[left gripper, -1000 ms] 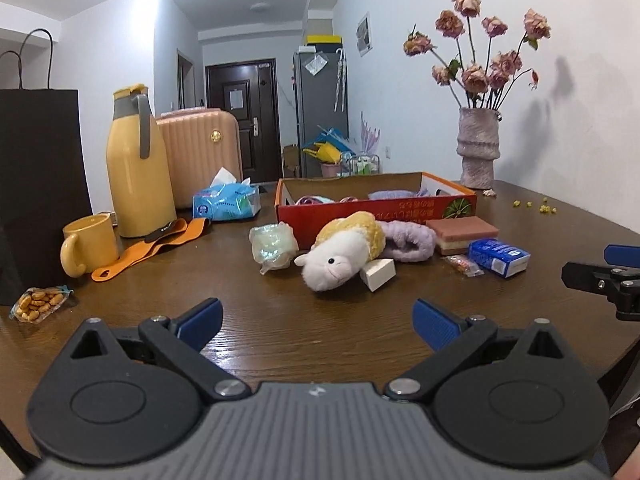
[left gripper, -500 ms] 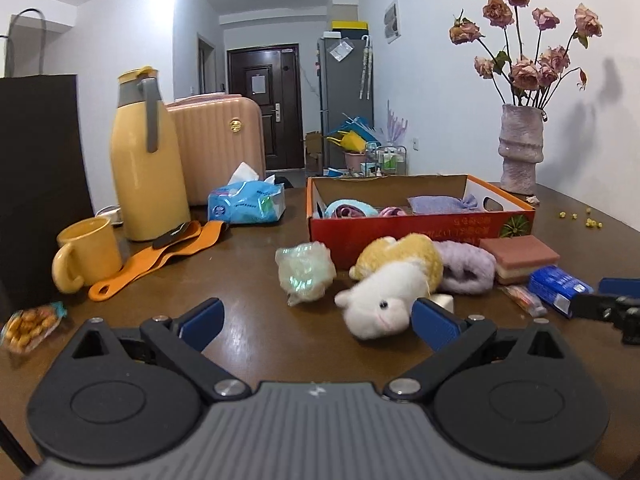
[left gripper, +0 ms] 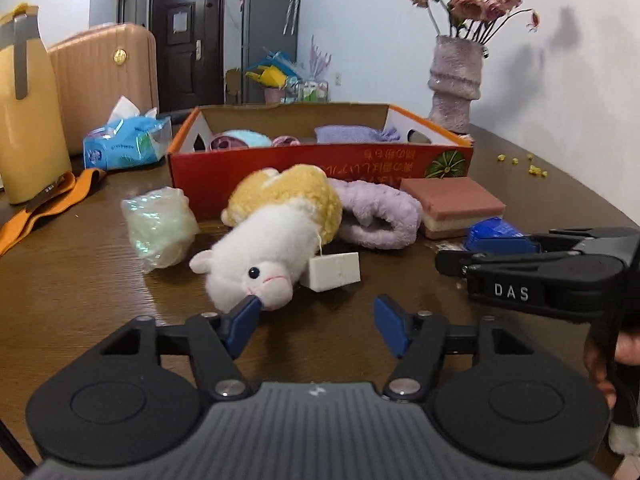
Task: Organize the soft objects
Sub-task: 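Reach both grippers to the small clear packet and close on it, then carry the clear packet with both grippers into the box and open them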
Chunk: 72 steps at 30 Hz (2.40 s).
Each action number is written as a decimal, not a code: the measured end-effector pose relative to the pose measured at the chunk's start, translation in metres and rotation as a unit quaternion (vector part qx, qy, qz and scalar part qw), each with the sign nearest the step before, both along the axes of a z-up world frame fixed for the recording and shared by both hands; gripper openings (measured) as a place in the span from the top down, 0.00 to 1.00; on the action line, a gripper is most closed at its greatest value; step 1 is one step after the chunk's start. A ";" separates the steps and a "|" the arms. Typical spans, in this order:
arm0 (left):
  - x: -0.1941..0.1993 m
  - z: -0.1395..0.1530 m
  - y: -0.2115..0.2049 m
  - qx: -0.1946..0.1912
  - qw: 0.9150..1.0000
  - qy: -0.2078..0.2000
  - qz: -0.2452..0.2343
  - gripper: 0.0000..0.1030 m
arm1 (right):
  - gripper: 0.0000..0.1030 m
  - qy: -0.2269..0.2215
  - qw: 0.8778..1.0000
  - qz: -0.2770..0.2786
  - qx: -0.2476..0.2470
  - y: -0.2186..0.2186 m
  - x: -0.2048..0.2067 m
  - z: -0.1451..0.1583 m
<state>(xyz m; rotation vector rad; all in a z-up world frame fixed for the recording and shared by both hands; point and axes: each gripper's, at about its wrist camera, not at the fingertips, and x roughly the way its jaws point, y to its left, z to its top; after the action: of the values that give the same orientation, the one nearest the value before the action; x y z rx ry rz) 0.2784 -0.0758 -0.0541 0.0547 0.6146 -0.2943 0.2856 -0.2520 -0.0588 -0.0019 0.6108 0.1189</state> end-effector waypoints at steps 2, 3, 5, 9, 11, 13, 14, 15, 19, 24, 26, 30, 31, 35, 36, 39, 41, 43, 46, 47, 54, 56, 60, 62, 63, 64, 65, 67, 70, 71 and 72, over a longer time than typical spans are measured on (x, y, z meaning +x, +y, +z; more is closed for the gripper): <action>0.006 -0.003 -0.002 -0.003 1.000 0.006 -0.004 0.36 | 0.61 0.008 1.000 0.000 -0.004 -0.001 0.006 -0.003; 0.011 -0.005 -0.004 -0.005 1.000 0.017 0.002 0.36 | 0.66 0.012 1.000 0.002 -0.001 -0.003 0.008 -0.004; 0.020 -0.009 -0.004 -0.020 0.999 0.048 0.012 0.35 | 0.81 0.021 1.000 0.007 0.006 -0.005 0.010 -0.006; 0.015 -0.007 -0.003 -0.052 0.996 0.066 0.008 0.34 | 0.84 0.021 0.999 0.027 0.005 -0.003 0.006 -0.006; 0.010 -0.007 -0.005 -0.055 0.997 0.055 0.015 0.33 | 0.85 0.020 0.999 0.041 0.020 -0.005 0.002 -0.005; 0.009 -0.008 -0.007 -0.056 0.997 0.028 0.041 0.32 | 0.85 0.008 0.998 0.050 0.036 -0.007 -0.002 0.001; 0.011 -0.008 -0.009 -0.058 0.997 0.022 0.053 0.32 | 0.85 0.002 0.998 0.050 0.038 -0.007 -0.003 0.005; 0.013 -0.008 -0.009 -0.064 0.995 0.020 0.067 0.32 | 0.85 -0.003 0.998 0.050 0.036 -0.007 -0.004 0.008; 0.024 -0.007 -0.011 -0.096 0.988 0.021 0.118 0.33 | 0.85 -0.013 0.998 0.052 0.034 -0.012 -0.008 0.015; 0.030 -0.010 -0.012 -0.131 0.975 0.028 0.176 0.62 | 0.85 -0.011 0.998 0.047 0.035 -0.021 -0.019 0.016; 0.030 -0.012 -0.014 -0.118 0.975 0.030 0.185 0.74 | 0.85 -0.009 0.998 0.046 0.034 -0.023 -0.023 0.015; 0.019 -0.009 -0.012 -0.118 0.974 0.034 0.189 0.79 | 0.85 -0.011 0.998 0.046 0.033 -0.027 -0.031 0.017; 0.015 -0.007 -0.012 -0.114 0.976 0.035 0.182 0.80 | 0.85 -0.012 0.998 0.047 0.033 -0.027 -0.034 0.018; -0.023 0.002 -0.014 -0.099 0.986 0.028 0.128 0.80 | 0.85 -0.022 0.998 0.054 0.034 -0.030 -0.050 0.022; -0.036 0.006 -0.016 -0.087 0.989 0.020 0.114 0.80 | 0.85 -0.024 0.997 0.057 0.037 -0.030 -0.056 0.022; -0.065 0.014 -0.021 -0.068 0.994 -0.005 0.086 0.80 | 0.85 -0.024 0.997 0.058 0.045 -0.031 -0.070 0.021; -0.076 0.020 -0.024 -0.065 0.995 -0.022 0.079 0.80 | 0.85 -0.025 0.997 0.059 0.052 -0.031 -0.078 0.021; -0.078 0.026 -0.023 -0.063 0.994 -0.032 0.078 0.80 | 0.85 -0.026 0.996 0.058 0.054 -0.031 -0.083 0.022; -0.070 0.040 -0.016 -0.070 0.994 -0.048 0.074 0.80 | 0.85 -0.039 0.996 0.053 0.062 -0.034 -0.088 0.028; -0.064 0.047 -0.012 -0.070 0.993 -0.061 0.072 0.79 | 0.85 -0.045 0.995 0.052 0.070 -0.037 -0.086 0.033; 0.053 0.099 0.008 -0.062 0.995 -0.073 0.040 0.78 | 0.85 -0.073 0.989 0.073 0.106 -0.051 0.001 0.083; 0.100 0.101 0.015 -0.056 0.996 -0.041 0.056 0.78 | 0.85 -0.059 0.989 0.071 0.112 -0.050 0.043 0.090; 0.188 0.097 0.023 -0.041 0.998 0.005 0.045 0.77 | 0.85 -0.004 0.988 0.073 0.137 -0.039 0.136 0.090; 0.222 0.088 0.025 -0.020 0.998 0.032 0.060 0.77 | 0.85 0.025 0.986 0.065 0.148 -0.029 0.178 0.087; 0.235 0.082 0.026 -0.009 0.997 0.044 0.058 0.77 | 0.85 0.035 0.986 0.068 0.147 -0.022 0.198 0.085; 0.243 0.075 0.027 -0.001 0.997 0.054 0.058 0.75 | 0.85 0.044 0.986 0.066 0.146 -0.015 0.217 0.083; 0.251 0.068 0.028 0.007 0.996 0.067 0.056 0.71 | 0.85 0.057 0.987 0.060 0.138 -0.007 0.238 0.079; 0.261 0.056 0.029 0.013 0.995 0.085 0.052 0.65 | 0.84 0.080 0.986 0.058 0.133 0.006 0.269 0.071; 0.264 0.049 0.035 0.012 0.996 0.073 0.046 0.38 | 0.81 0.097 0.987 0.047 0.121 0.026 0.311 0.057; 0.264 0.050 0.037 0.012 0.997 0.068 0.046 0.29 | 0.78 0.098 0.988 0.039 0.116 0.030 0.320 0.054; 0.263 0.052 0.040 0.006 0.997 0.062 0.044 0.29 | 0.68 0.101 0.988 0.036 0.112 0.035 0.328 0.050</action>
<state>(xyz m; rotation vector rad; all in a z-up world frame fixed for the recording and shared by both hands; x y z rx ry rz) 0.5416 -0.0359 -0.0019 0.0211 0.7392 -0.2099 0.6131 -0.2174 -0.0089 0.2070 0.7972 0.2602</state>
